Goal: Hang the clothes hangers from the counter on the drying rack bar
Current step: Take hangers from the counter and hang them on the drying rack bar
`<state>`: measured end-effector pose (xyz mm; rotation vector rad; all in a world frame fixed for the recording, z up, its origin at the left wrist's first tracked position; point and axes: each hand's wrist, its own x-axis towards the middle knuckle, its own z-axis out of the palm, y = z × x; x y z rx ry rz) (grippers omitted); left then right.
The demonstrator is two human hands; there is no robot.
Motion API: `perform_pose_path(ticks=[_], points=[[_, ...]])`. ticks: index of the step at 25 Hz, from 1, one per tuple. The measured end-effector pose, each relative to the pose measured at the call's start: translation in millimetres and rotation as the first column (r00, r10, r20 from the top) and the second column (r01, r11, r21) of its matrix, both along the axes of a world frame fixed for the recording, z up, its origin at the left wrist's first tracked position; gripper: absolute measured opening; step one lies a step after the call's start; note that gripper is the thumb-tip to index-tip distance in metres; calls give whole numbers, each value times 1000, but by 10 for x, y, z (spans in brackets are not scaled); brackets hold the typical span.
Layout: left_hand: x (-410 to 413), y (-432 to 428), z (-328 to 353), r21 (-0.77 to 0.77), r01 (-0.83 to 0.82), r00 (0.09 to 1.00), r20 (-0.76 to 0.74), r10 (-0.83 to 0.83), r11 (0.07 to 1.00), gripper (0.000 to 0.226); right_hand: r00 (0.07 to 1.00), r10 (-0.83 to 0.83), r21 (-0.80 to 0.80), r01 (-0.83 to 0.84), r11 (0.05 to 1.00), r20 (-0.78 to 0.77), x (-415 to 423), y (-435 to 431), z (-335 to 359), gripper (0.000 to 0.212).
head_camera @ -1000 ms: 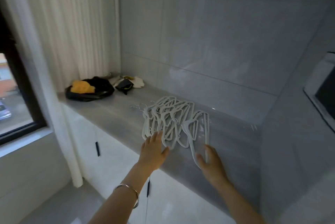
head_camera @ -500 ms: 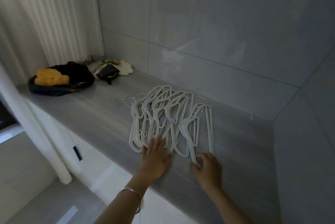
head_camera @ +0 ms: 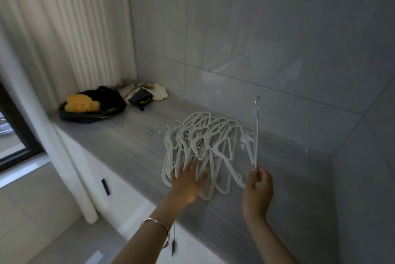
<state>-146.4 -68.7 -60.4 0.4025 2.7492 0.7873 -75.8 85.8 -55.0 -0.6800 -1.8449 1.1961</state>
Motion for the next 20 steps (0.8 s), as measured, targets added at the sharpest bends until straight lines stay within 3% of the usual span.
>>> perform_pose_path(ticks=[8, 11, 14, 16, 20], points=[[190, -320, 554, 125, -77, 987, -128, 93, 989, 62, 976, 131, -10, -135, 991, -174, 106, -212, 595, 16], [234, -337, 625, 163, -67, 976, -196, 99, 984, 61, 947, 266, -50, -279, 959, -180, 179, -240, 719, 21], [330, -439, 938, 300, -72, 931, -322, 172, 951, 65, 882, 430, -156, -460, 874, -195, 247, -347, 886, 24], [453, -603, 1259, 353, -85, 839, -479, 258, 932, 68, 808, 547, -179, -584, 792, -217, 328, -484, 1033, 24], [957, -1124, 1897, 303, -206, 432, -825, 364, 930, 74, 600, 755, -151, -799, 582, -263, 577, -809, 1391, 23]])
